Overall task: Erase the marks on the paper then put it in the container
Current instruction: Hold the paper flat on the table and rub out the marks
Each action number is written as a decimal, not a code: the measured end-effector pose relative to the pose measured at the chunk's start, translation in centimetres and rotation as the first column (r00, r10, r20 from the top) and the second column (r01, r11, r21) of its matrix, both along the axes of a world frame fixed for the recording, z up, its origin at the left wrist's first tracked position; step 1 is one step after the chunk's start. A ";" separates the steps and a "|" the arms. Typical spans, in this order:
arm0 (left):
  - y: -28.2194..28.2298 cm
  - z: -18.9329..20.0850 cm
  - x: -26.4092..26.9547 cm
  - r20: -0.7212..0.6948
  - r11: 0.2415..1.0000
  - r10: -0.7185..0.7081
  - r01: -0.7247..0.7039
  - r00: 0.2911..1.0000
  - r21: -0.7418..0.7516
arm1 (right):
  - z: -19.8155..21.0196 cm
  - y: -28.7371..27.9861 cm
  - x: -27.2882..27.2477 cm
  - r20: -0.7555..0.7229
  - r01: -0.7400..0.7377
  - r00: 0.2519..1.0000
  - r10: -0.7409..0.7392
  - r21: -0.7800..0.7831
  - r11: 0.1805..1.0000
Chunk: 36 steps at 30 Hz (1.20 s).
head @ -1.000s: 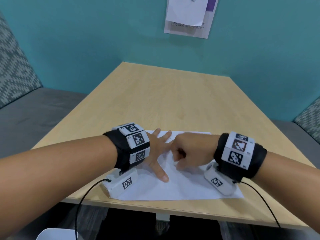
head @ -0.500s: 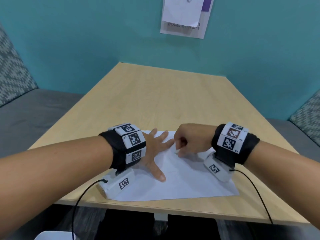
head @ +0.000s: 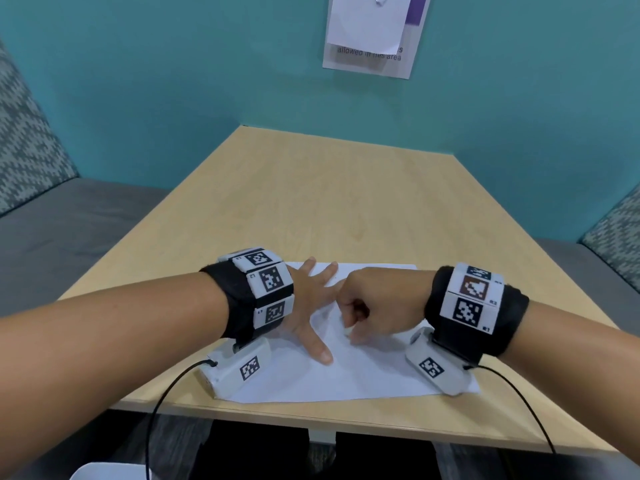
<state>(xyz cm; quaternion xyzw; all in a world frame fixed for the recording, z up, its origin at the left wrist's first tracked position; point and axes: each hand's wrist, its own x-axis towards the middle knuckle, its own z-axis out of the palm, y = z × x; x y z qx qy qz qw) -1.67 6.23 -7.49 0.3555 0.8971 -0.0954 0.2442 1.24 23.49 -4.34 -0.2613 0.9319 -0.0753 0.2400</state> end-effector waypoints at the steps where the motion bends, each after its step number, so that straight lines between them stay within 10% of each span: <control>1: -0.1 -0.1 -0.2 0.003 1.000 0.000 0.000 1.000 0.003 | 0.1 0.0 0.0 0.013 -0.010 1.000 0.010 0.000 1.000; 36: -0.1 -1.1 -1.0 -0.013 0.999 -0.004 0.004 1.000 -0.037 | 0.3 1.2 -0.4 -0.029 0.062 0.998 -0.061 0.036 0.997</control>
